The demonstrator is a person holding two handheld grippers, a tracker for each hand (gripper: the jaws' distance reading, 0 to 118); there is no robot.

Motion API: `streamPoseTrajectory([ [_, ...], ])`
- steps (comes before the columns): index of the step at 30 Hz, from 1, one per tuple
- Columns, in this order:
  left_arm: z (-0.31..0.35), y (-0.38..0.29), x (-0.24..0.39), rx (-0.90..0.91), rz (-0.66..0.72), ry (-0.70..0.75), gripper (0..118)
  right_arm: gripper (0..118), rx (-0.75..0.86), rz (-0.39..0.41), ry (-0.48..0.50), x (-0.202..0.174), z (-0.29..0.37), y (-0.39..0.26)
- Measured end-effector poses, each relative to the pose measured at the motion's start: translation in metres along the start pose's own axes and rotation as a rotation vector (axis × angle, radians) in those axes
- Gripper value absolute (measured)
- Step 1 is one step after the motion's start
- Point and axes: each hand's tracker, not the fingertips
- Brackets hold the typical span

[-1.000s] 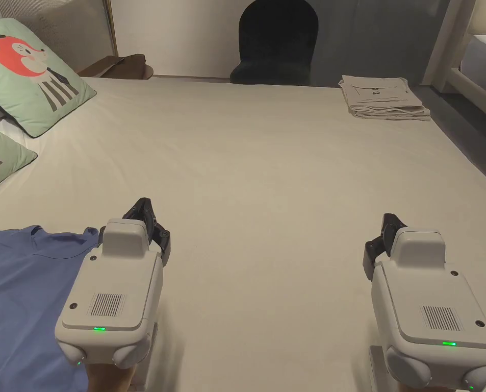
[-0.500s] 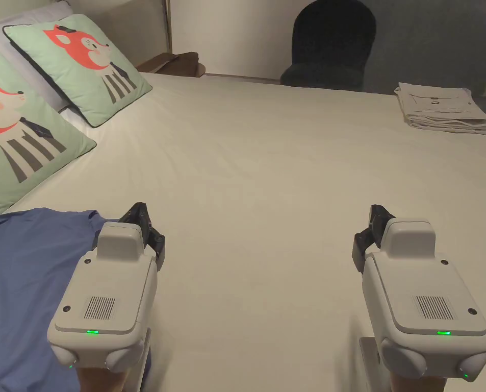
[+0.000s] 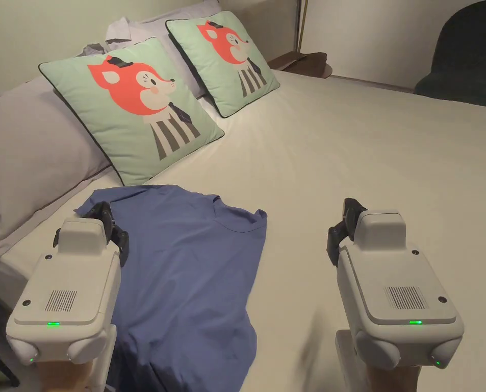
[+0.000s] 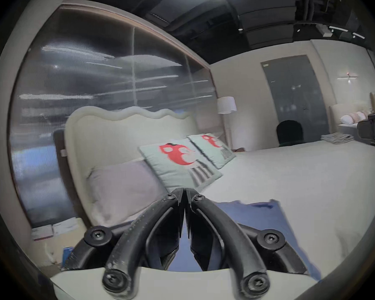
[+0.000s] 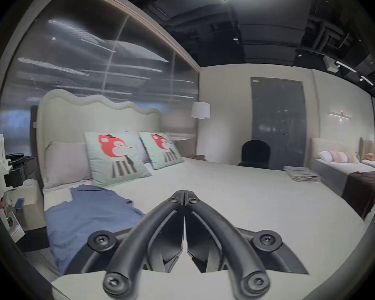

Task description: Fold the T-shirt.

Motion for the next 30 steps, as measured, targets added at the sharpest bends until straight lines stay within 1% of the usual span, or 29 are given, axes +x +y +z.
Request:
streamPoseTrajectory([
  [5, 0.003, -0.008, -0.03, -0.024, 0.002, 0.054, 0, 0, -0.011, 0.008, 0.073, -0.028, -0.012, -0.005],
  [12, 0.0, -0.012, -0.033, -0.05, -0.004, 0.064, 0, 0, -0.023, 0.024, 0.11, -0.039, -0.02, -0.012],
  [16, -0.012, -0.011, -0.023, -0.063, 0.005, 0.005, 0, 0, -0.025, 0.031, 0.111, -0.035, -0.022, -0.014],
  [19, -0.03, -0.008, -0.011, -0.121, 0.009, -0.082, 0, 0, -0.023, 0.039, 0.095, -0.03, -0.021, -0.011],
  [22, -0.056, -0.004, 0.008, -0.239, 0.001, -0.153, 0, 0, -0.026, 0.036, 0.075, -0.02, -0.024, -0.01],
  [23, -0.067, -0.003, 0.014, -0.306, -0.002, -0.182, 1, 0, -0.026, 0.037, 0.065, -0.016, -0.025, -0.01],
  [24, -0.077, -0.004, 0.019, -0.341, 0.019, -0.197, 4, 0, -0.026, 0.038, 0.058, -0.013, -0.026, -0.01],
  [25, -0.091, -0.009, 0.024, -0.394, 0.052, -0.211, 17, 0, -0.025, 0.041, 0.049, -0.01, -0.025, -0.007],
  [26, -0.106, -0.013, 0.027, -0.464, 0.071, -0.229, 51, 0, -0.023, 0.043, 0.04, -0.007, -0.025, -0.007],
  [27, -0.118, -0.018, 0.031, -0.518, 0.102, -0.238, 79, 0, -0.023, 0.045, 0.03, -0.003, -0.025, -0.007],
  [28, -0.131, -0.024, 0.035, -0.582, 0.124, -0.239, 100, 0, -0.024, 0.046, 0.022, 0.001, -0.026, -0.008],
  [29, -0.14, -0.03, 0.039, -0.605, 0.152, -0.247, 110, 0, -0.027, 0.049, 0.016, 0.005, -0.026, -0.007],
  [30, -0.15, -0.038, 0.04, -0.603, 0.169, -0.245, 109, 0, -0.03, 0.05, 0.006, 0.009, -0.026, -0.008],
])
